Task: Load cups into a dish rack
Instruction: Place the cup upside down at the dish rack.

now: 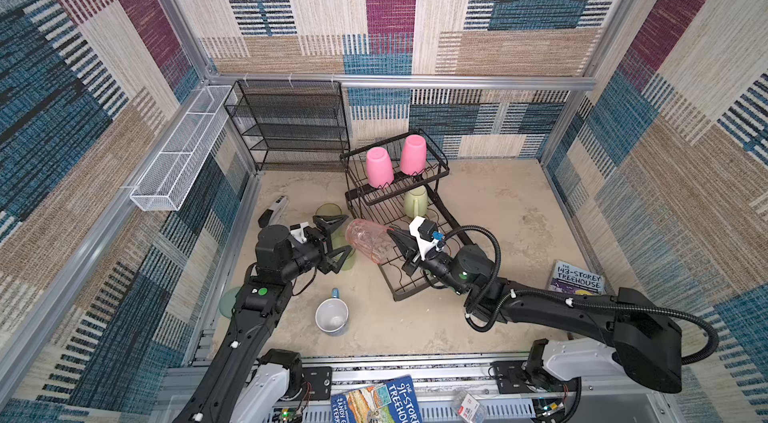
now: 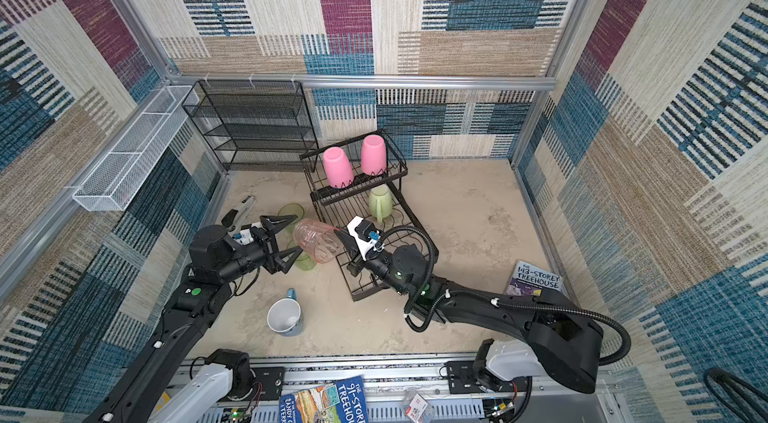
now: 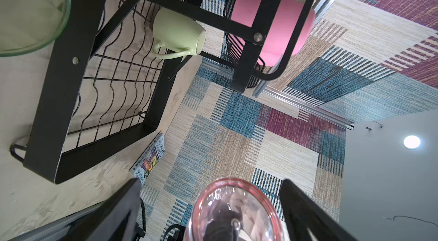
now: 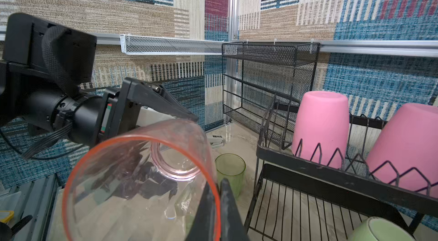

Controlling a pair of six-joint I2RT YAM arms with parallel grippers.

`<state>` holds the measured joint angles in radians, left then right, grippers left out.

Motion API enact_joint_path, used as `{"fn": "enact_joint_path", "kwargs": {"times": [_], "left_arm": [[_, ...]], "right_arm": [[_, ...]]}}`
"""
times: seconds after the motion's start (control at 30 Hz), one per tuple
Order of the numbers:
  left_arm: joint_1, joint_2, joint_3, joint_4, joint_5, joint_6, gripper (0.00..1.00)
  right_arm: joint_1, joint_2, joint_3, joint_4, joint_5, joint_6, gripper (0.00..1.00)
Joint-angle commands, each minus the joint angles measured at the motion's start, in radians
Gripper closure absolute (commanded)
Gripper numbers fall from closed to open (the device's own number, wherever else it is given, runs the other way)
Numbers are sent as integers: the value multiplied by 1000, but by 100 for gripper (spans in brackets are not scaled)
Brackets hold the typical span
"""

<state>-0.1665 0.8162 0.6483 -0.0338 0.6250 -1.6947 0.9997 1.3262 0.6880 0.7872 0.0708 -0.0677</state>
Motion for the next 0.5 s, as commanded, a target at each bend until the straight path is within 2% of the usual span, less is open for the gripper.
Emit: {"fn": "enact_joint_path", "kwargs": {"times": [0.0,0.47], "left_arm": [[-2,2,-10,64,33,-21,6],[-75,38,2,109,37,-1,8]], "right_arm": [[0,18,20,46,-25,27,100],[0,81,80,-10,-79,45,100]]}}
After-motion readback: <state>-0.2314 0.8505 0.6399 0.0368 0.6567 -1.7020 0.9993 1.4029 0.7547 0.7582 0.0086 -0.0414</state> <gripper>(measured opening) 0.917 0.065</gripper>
